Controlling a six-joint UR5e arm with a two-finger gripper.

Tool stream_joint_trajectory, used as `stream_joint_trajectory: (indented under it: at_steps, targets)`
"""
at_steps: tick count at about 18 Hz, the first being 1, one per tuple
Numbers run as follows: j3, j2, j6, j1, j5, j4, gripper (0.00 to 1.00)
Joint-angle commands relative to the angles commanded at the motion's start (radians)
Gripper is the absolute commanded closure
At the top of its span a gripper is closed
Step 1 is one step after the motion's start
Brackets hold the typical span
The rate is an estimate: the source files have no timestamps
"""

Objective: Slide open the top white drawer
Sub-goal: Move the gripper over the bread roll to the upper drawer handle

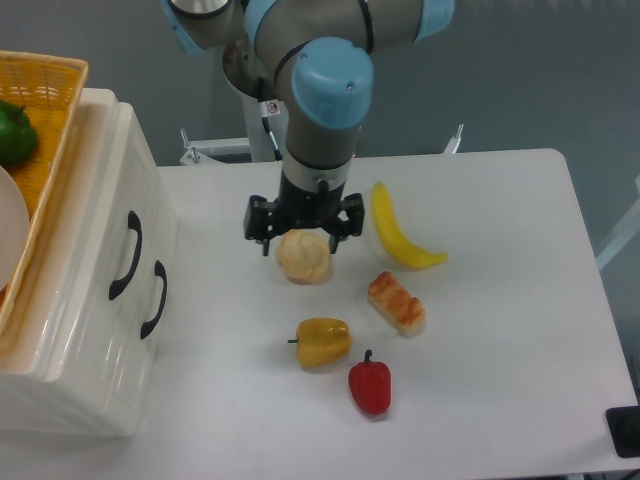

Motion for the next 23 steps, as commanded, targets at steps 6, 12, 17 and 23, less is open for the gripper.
stream_joint_trajectory:
  at_steps: [6, 12, 17, 23]
  targets:
    - [0.003, -0.011, -0.003, -0.078, 0.0, 0.0, 0.0]
    - [0.005, -0.015, -0.005, -0.118, 0.003, -0.003, 0.0]
    - [0.021, -0.014, -0.006, -0.13, -0.028, 0.002, 0.0]
    - [0.023, -0.015, -0.029, -0.137, -0.063, 0.002, 0.0]
